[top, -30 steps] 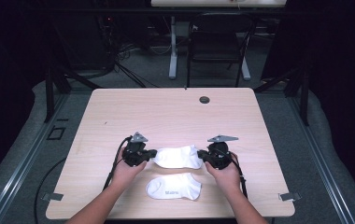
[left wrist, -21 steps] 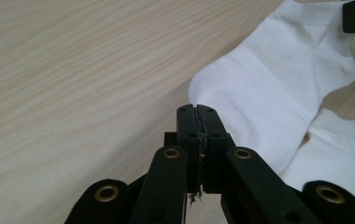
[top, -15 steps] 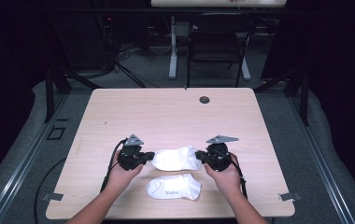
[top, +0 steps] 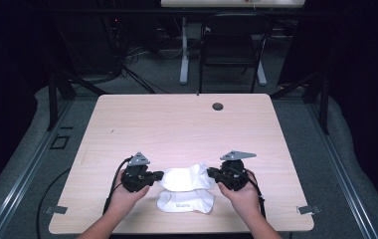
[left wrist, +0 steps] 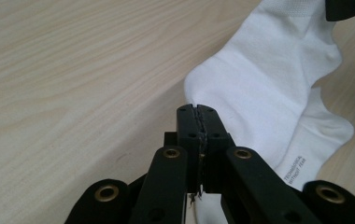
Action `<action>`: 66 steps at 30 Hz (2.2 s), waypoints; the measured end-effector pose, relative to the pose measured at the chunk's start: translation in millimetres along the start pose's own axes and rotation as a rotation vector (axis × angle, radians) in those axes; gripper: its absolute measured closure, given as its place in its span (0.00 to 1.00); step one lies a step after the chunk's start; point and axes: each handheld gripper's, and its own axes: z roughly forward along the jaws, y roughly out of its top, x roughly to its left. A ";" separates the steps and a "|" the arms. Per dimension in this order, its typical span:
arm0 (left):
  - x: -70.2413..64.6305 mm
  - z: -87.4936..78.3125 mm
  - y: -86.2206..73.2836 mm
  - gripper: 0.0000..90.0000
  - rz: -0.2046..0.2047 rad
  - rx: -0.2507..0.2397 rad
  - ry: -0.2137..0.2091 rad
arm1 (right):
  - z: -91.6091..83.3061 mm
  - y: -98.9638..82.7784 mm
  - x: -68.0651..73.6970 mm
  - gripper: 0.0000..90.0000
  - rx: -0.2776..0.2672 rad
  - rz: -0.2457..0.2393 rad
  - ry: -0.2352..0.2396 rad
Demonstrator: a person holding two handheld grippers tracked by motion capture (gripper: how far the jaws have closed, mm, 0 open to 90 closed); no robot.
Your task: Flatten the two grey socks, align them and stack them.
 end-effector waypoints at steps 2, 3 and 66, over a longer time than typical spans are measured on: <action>-2.0 -1.2 -2.6 0.99 0.004 0.006 -0.005 | -1.6 -2.6 2.3 0.96 0.001 -0.003 0.005; -3.9 -1.9 -4.3 0.99 0.003 0.008 -0.008 | -2.3 -4.0 3.4 0.96 0.000 -0.008 0.004; -24.5 0.9 -41.9 0.99 0.037 0.090 0.002 | -1.4 -52.4 13.7 0.95 0.072 0.008 0.021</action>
